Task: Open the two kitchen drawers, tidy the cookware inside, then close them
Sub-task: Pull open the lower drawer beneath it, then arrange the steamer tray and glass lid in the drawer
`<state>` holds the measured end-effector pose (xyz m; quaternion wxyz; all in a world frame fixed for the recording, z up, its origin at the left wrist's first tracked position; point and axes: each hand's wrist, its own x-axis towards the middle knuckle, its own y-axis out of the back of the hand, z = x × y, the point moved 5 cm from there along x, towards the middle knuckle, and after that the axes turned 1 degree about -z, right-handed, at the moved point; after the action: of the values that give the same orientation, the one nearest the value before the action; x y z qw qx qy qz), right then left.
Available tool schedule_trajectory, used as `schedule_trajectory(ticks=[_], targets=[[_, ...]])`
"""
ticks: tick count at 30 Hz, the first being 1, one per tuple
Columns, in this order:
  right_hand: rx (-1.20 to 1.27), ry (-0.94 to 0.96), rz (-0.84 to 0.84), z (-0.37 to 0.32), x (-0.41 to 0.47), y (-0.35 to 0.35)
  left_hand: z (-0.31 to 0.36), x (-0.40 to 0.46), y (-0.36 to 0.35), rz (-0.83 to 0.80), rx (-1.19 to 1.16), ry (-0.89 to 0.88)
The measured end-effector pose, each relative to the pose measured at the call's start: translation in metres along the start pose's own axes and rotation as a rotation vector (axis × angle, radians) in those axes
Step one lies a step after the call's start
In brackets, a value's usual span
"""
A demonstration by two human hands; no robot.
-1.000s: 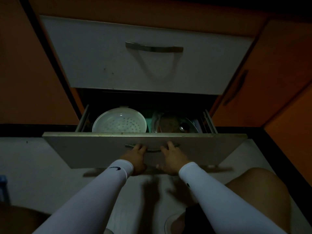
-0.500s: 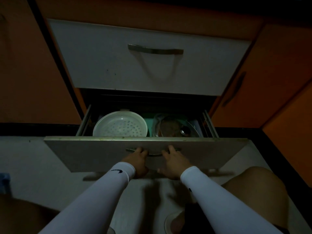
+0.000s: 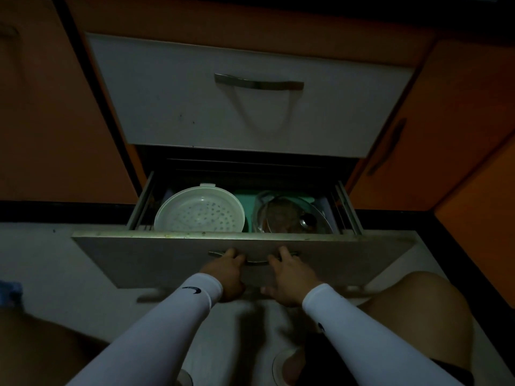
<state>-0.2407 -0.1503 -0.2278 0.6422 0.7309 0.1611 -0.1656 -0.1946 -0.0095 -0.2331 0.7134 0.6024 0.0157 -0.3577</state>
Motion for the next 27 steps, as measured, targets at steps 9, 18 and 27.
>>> schedule_trajectory(ticks=[9, 18, 27], targets=[[-0.024, 0.046, 0.029, -0.002, 0.002, 0.014, -0.004, 0.002, 0.011, -0.071, 0.058, -0.038], [-0.008, 0.103, -0.017, -0.005, 0.011, 0.047, 0.019, -0.006, 0.053, -0.101, 0.101, -0.1], [0.256, 0.123, 0.326, 0.025, 0.027, 0.113, 0.01, 0.008, 0.134, 0.12, -0.057, -0.097]])
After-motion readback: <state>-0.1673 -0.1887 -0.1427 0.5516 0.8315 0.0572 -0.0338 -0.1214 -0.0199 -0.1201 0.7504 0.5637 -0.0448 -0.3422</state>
